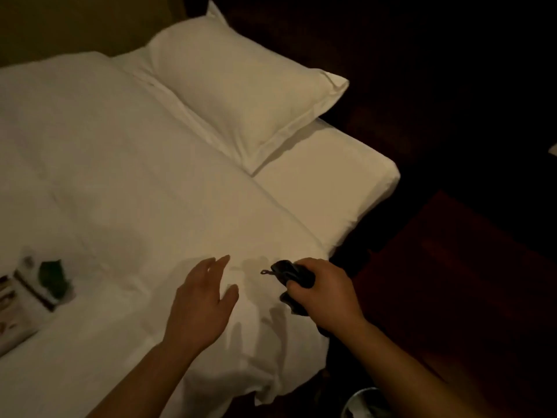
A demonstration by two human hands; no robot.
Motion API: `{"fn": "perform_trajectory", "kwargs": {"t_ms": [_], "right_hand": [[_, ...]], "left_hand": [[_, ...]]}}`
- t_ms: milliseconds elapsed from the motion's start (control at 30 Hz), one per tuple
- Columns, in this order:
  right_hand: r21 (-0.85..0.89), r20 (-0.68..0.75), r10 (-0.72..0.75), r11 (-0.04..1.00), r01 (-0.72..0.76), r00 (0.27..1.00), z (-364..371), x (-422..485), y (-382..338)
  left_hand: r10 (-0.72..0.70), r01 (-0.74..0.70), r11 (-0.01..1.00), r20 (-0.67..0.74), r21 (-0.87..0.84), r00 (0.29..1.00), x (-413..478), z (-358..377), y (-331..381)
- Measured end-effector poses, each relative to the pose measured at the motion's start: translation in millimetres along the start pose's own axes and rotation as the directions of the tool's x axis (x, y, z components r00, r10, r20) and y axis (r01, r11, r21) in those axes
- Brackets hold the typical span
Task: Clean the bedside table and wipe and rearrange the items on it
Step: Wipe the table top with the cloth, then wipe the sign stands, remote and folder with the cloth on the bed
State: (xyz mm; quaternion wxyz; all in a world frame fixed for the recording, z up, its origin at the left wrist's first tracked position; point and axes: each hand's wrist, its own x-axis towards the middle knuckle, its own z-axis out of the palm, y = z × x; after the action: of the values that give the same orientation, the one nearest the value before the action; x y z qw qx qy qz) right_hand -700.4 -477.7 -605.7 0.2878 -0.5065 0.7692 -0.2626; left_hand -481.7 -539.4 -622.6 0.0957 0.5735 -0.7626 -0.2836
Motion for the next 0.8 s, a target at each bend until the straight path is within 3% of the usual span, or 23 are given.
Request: {"fn": "perform_trajectory", "kwargs": {"t_ms": [133,233,433,633,800], "right_hand": [[-0.007,0.057,-0.08,0.997,0.08,0.995,34,18,-50],[0.023,0.076,-0.128,0.992,0.126,0.989,65,28,-89],[0.012,0.157,-0.2,0.98,0.2,0.967,120,34,-172],[-0.002,0.237,-0.231,0.971,0.238,0.944,167,38,-229],[0.02,0.307,-0.207,0.977,0.211,0.929,202,41,-240]], "left_hand": [[-0.085,0.096,0.98,-0.067,0.176,0.994,-7,-35,-46],[-0.14,0.154,0.969,-0.087,0.191,0.986,-15,-59,-83],[-0.259,0.267,0.96,-0.1,0.084,0.961,-34,-107,-157],[-0.418,0.398,0.901,-0.104,-0.173,0.902,-48,-137,-217],[-0.478,0.458,0.871,-0.086,-0.181,0.874,-41,-144,-264]]}}
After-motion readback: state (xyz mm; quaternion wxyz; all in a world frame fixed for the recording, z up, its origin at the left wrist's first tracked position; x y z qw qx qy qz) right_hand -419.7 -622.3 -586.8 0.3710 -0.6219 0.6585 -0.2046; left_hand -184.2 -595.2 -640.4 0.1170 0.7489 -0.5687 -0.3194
